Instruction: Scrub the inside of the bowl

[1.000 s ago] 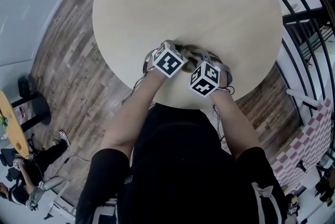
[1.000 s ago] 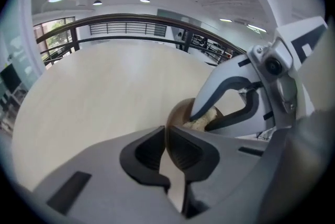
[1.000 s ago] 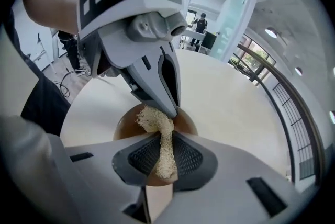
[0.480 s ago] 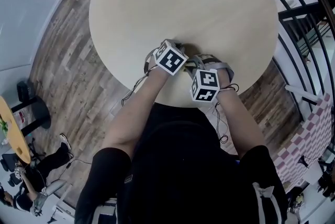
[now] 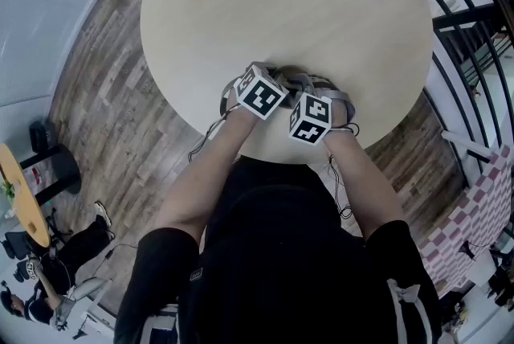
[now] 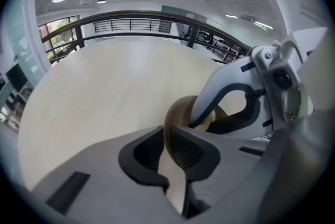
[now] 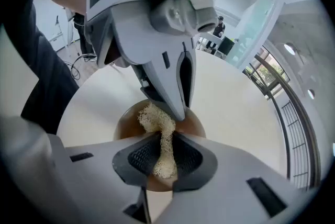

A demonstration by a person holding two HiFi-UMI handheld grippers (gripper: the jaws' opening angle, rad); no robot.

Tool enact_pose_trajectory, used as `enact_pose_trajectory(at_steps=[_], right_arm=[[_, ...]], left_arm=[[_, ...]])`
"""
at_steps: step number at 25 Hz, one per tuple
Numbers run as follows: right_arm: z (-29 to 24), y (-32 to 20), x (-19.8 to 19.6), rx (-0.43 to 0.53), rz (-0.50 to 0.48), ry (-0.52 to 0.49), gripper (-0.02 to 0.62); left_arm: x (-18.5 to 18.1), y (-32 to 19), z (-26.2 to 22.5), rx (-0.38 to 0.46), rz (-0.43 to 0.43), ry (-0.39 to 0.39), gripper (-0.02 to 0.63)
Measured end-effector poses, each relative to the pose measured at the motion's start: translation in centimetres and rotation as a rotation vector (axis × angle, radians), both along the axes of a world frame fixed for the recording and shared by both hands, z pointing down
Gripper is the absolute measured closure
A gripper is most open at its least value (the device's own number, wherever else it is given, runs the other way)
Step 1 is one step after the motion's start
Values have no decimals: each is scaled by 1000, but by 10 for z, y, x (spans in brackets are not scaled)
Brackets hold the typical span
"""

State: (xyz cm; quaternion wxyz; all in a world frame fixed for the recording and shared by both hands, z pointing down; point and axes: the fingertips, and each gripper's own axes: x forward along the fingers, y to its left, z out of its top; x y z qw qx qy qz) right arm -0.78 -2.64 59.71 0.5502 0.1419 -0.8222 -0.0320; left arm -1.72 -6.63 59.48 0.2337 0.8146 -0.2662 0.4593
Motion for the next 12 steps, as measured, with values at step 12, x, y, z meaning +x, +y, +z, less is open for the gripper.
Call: enact_pose_trajectory(at_steps=[12], right_arm=[[-4,-4,-6,-51,110,-42,523]], left_arm=[[-14,13,-6,-20,-45,59,563]])
